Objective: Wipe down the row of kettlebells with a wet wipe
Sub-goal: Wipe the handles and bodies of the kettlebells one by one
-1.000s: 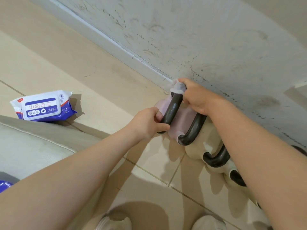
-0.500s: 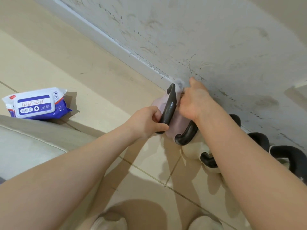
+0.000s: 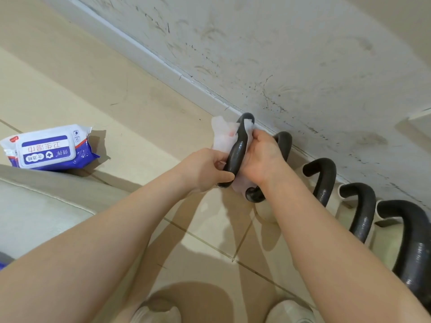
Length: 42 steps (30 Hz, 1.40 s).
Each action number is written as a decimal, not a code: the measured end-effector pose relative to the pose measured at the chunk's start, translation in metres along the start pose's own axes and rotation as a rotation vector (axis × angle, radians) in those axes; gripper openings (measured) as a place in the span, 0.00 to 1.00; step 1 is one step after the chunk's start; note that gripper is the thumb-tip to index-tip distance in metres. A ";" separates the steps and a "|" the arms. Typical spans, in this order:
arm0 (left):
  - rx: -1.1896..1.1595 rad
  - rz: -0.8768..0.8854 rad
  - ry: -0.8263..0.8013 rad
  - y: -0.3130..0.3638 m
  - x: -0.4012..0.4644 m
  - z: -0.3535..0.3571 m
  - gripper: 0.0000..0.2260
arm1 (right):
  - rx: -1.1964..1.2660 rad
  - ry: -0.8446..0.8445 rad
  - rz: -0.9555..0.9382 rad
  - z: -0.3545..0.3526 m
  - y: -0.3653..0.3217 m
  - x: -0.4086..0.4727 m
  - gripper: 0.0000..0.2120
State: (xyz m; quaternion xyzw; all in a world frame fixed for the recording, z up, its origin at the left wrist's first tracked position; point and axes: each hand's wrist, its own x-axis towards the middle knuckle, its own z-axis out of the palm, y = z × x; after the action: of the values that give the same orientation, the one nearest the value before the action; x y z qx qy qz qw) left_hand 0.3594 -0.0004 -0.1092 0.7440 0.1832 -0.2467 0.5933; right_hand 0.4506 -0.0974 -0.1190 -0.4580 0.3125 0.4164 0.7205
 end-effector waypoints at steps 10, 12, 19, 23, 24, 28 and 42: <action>0.028 -0.080 0.034 0.001 0.000 -0.004 0.05 | -0.085 0.111 -0.255 -0.023 0.044 0.013 0.31; -0.076 -0.144 0.063 0.001 -0.001 -0.003 0.03 | -0.183 -0.008 -0.340 -0.026 0.058 -0.004 0.14; -0.249 -0.158 0.474 0.006 0.003 -0.019 0.16 | -0.793 -0.009 -0.591 -0.042 0.098 -0.027 0.12; -0.305 -0.116 0.353 0.011 -0.001 -0.016 0.06 | -0.991 0.245 -0.776 -0.035 0.116 -0.020 0.14; -0.283 -0.091 0.322 0.010 -0.002 -0.014 0.06 | -0.950 0.266 -0.769 -0.032 0.117 -0.020 0.16; -0.256 -0.003 0.264 0.009 0.001 -0.011 0.08 | -0.573 0.259 -0.701 -0.025 0.113 -0.028 0.10; 0.205 0.202 0.336 0.008 -0.015 0.001 0.11 | -0.739 0.164 -0.616 -0.051 0.052 -0.086 0.12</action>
State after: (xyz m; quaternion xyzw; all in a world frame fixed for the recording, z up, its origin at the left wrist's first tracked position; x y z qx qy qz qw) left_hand 0.3517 -0.0029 -0.0945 0.8457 0.1778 -0.0759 0.4973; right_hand 0.3621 -0.1596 -0.0882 -0.7857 0.0494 0.2294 0.5724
